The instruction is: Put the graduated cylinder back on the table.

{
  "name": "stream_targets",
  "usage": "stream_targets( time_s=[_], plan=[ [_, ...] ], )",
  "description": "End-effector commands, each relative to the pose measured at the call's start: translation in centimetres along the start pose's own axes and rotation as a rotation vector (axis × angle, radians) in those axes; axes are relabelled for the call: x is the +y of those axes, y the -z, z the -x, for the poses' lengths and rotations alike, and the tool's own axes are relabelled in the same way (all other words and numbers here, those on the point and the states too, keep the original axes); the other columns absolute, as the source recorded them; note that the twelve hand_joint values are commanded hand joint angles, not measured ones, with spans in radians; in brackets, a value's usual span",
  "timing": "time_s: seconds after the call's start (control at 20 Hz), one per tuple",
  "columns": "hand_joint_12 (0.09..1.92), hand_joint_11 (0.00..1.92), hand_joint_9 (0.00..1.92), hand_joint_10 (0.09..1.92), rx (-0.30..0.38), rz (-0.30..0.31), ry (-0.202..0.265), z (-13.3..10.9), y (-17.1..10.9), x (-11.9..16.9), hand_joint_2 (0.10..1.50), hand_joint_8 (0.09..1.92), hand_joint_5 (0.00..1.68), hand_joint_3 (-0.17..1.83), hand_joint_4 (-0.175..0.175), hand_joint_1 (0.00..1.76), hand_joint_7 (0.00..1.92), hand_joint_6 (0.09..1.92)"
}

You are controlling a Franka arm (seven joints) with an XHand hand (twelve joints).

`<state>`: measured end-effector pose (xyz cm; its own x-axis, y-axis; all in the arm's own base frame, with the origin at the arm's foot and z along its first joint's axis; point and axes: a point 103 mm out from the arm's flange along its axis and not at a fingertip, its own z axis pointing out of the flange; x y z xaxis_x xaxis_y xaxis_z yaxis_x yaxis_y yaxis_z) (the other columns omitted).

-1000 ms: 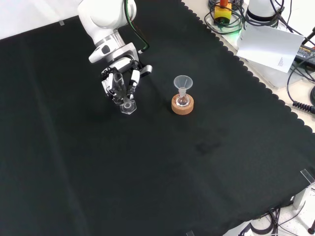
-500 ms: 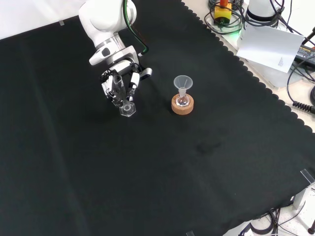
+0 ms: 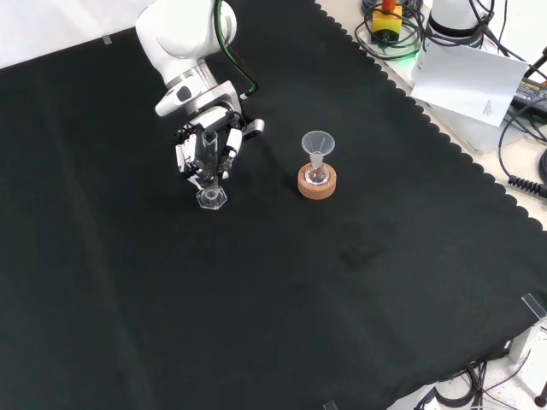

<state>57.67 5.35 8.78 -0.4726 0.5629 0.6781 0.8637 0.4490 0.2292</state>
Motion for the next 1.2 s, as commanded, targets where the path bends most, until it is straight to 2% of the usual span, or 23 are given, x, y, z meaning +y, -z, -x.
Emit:
stream_targets(
  time_s=[0.05,0.2,0.35,0.45,0.55,0.65,0.75,0.95,1.2],
  plan=[
    [0.94,0.95,1.18,0.09,0.0,-0.018,-0.011,-0.1,-0.7,-0.4,1.19,0.65,0.86,0.0,-0.099,1.08,0.76,1.2],
    [0.96,0.93,1.17,0.09,0.001,-0.042,-0.029,0.1,-0.9,-0.4,1.19,0.65,0.85,0.0,-0.094,1.08,0.75,1.21],
    [1.0,0.89,1.16,0.09,0.015,-0.053,-0.045,0.4,-0.7,-0.6,1.19,0.66,0.84,0.0,-0.07,1.06,0.72,1.23],
    [1.04,0.85,1.14,0.09,0.033,-0.049,-0.053,0.5,-0.5,-0.8,1.2,0.66,0.83,0.0,-0.048,1.05,0.69,1.23],
    [1.1,0.76,1.11,0.09,0.051,-0.055,-0.057,0.6,-0.1,-1.0,1.19,0.65,0.84,0.0,0.003,1.03,0.66,1.22],
    [1.16,0.68,1.07,0.09,0.05,-0.063,-0.061,0.6,0.2,-1.1,1.15,0.63,0.8,-0.03,-0.017,0.99,0.64,0.96],
    [1.2,0.6,1.03,0.09,0.043,-0.074,-0.067,0.7,0.5,-1.0,1.11,0.61,0.75,-0.08,-0.028,0.96,0.62,0.8],
    [1.25,0.51,0.97,0.09,0.032,-0.076,-0.078,0.6,1.0,-1.1,1.08,0.6,0.65,-0.16,-0.039,0.94,0.56,0.69],
    [1.27,0.45,0.9,0.09,0.008,-0.066,-0.103,0.6,1.7,-1.2,1.06,0.6,0.49,-0.17,-0.054,0.92,0.48,0.61]
  ],
)
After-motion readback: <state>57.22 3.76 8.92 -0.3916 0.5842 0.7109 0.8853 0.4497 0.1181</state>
